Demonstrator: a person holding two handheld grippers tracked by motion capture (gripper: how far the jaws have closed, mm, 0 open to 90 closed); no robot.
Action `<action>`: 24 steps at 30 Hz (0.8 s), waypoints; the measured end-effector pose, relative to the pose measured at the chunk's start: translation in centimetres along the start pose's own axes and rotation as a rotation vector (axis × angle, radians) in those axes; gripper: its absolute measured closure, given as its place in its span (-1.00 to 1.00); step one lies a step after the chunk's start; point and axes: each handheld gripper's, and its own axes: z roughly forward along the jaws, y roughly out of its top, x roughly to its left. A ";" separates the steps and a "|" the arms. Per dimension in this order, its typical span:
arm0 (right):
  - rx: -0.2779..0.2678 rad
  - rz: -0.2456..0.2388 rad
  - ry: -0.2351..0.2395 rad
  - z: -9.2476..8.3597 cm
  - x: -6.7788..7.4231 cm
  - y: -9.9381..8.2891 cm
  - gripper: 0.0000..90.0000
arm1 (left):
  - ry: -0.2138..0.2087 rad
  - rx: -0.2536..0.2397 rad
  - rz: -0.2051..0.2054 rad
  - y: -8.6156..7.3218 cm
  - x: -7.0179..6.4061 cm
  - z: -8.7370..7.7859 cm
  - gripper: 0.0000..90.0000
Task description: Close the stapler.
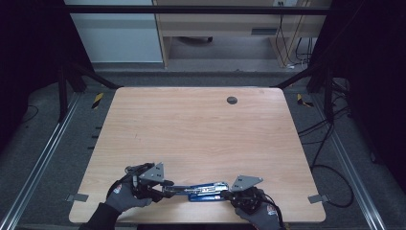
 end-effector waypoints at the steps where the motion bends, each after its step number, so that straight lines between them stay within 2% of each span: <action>1: 0.002 0.001 -0.001 0.0 0.0 0.0 1.00 | -0.004 -0.001 0.000 0.0 0.0 0.0 0.38; 7: 0.001 0.000 -0.001 0.0 0.0 0.0 1.00 | -0.022 0.018 0.012 0.4 0.3 0.0 0.39; 18: 0.002 0.001 -0.003 0.0 0.0 0.0 1.00 | -0.025 0.052 0.029 1.1 0.3 -0.1 0.41; 24: 0.002 -0.001 -0.004 -0.1 0.0 0.0 1.00 | -0.023 0.050 0.027 1.1 0.3 -0.1 0.41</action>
